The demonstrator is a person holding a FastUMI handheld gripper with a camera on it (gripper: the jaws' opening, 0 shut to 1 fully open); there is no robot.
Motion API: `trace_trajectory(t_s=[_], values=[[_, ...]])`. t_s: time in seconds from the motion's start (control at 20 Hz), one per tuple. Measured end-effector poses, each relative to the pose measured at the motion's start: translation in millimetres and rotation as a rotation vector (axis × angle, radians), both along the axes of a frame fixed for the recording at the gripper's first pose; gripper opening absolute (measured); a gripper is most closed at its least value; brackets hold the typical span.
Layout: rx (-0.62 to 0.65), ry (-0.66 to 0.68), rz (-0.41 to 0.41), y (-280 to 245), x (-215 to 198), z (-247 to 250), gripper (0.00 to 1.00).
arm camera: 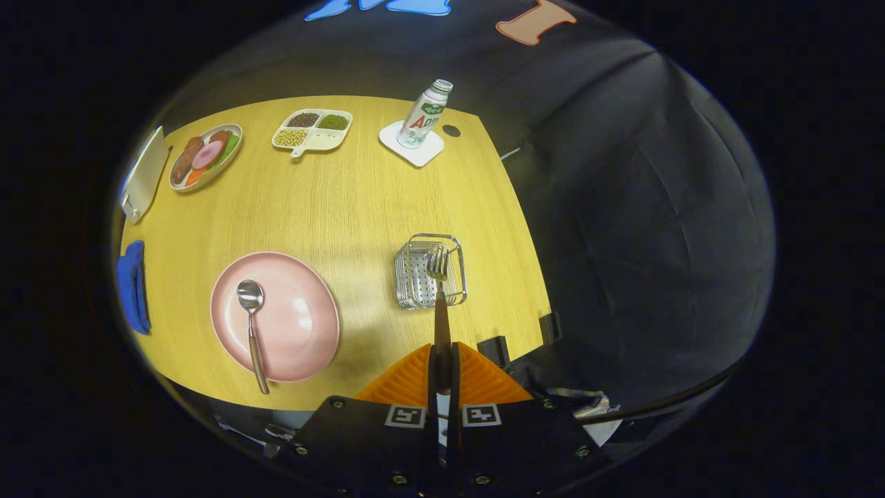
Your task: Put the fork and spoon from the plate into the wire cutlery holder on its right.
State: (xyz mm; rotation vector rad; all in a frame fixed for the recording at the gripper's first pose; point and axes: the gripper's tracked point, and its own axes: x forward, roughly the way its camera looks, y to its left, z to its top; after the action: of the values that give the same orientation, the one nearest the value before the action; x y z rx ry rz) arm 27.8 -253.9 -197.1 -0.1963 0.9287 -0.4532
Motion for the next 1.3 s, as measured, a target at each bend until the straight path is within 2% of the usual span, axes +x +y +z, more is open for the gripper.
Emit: trace_trajectory(t_s=[0.15, 0.35, 0.6, 0.95, 1.3], values=[[0.007, 0.007, 0.012, -4.0, 4.1, -0.7, 0.07], [0.010, -0.032, 0.017, -3.0, 9.3, 7.3, 0.19], [0.014, -0.062, 0.038, 10.3, 12.7, 14.3, 0.19], [-0.013, -0.051, 0.152, 69.2, 17.2, 8.8, 0.19], [0.009, -0.013, 0.271, 140.2, 19.2, -18.2, 0.19]])
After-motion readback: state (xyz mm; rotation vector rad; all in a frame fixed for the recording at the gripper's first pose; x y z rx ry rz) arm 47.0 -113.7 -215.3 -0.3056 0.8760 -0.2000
